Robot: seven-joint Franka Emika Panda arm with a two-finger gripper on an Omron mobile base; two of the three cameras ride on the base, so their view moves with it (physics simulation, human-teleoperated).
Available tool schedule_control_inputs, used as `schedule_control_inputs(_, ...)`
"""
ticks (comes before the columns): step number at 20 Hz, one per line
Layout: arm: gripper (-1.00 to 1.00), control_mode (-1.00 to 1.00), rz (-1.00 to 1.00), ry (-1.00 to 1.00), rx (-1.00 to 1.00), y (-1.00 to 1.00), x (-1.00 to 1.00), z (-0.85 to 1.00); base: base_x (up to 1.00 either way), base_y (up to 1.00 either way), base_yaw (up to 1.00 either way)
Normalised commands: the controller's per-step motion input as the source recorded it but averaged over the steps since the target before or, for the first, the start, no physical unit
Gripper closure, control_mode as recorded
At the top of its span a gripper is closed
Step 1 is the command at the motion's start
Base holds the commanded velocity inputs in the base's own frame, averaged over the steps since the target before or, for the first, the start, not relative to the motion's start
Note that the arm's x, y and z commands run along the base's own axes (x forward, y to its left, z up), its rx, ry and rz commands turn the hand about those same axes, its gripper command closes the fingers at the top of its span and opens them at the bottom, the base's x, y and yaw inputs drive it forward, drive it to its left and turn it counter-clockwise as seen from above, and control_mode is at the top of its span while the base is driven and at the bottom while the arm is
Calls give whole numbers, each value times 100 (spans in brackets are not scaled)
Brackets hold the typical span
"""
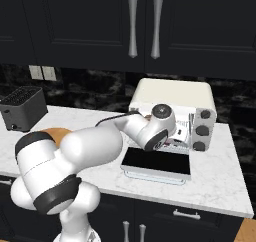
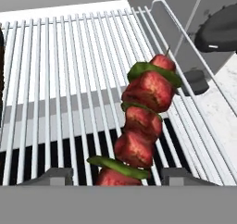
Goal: Pick up the kebab skewer and baguette bread, and place them inside the toaster oven. Close the toaster oven door and start by setting the timer.
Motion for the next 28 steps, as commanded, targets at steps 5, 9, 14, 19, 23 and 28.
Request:
schedule_control_inputs(5, -100, -100, 0, 0, 0, 0, 0, 1, 0, 0, 0)
schedule_control_inputs(9, -100, -100, 0, 0, 0, 2, -9, 32, 0, 0, 0)
schedule_control_inputs(14, -100, -100, 0, 3, 0, 0, -31, 26, 0, 0, 0)
schedule_control_inputs(19, -100, -100, -6, 10, 0, 13, -63, 6, 0, 0, 0)
schedule_control_inputs(23, -100, -100, -22, 28, 0, 8, -34, -2, 0, 0, 0)
schedule_control_inputs(28, -100, -100, -7, 9, 0, 3, -45, -27, 0, 0, 0)
